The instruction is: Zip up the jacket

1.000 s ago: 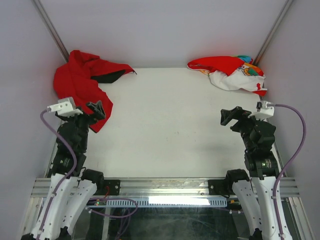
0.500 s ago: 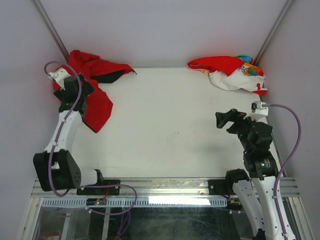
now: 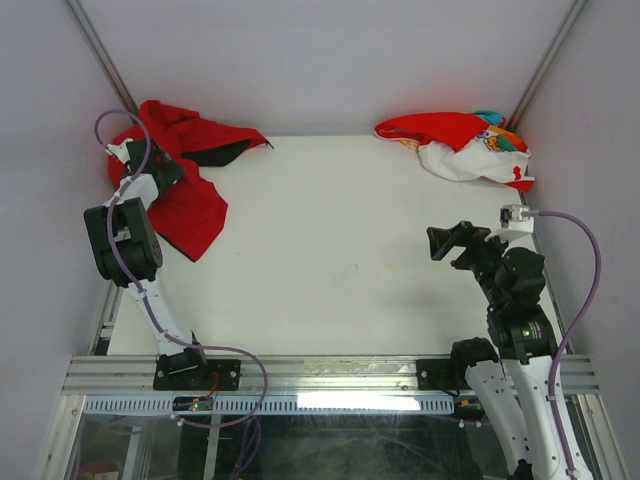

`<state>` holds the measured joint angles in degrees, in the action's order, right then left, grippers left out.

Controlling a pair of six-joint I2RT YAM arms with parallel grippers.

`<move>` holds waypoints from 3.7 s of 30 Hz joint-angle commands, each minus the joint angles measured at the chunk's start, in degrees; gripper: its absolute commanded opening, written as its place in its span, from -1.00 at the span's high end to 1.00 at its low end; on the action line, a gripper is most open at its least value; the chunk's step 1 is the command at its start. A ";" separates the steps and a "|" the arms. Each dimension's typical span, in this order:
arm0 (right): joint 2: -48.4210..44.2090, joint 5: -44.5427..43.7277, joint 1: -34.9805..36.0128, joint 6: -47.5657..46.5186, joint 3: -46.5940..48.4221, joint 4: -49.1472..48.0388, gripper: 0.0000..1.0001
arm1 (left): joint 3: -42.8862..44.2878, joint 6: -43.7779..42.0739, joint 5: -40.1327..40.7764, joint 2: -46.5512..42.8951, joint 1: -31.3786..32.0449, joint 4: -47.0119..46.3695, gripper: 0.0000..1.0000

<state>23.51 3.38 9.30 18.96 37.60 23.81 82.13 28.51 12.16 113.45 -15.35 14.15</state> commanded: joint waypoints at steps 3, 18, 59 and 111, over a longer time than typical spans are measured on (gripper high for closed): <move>1.75 2.09 0.41 -0.57 0.28 -2.78 -0.99 | 6.86 -2.13 -13.42 9.00 0.14 -1.38 -0.41; 5.42 8.84 0.38 -1.78 0.38 -5.50 -0.99 | -8.70 1.05 -24.59 -16.66 11.64 -10.77 1.00; 19.51 30.94 3.72 0.12 -2.43 -20.13 -0.98 | 25.20 -11.94 -8.01 -26.35 34.96 4.51 0.98; 81.81 -10.42 2.77 -7.64 48.08 -14.72 1.00 | -50.91 6.56 -24.72 -39.02 48.88 -9.97 -0.23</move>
<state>110.34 0.80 18.98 16.73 77.14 5.43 36.12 30.30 -6.61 81.03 32.34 7.05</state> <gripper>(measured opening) 0.015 0.624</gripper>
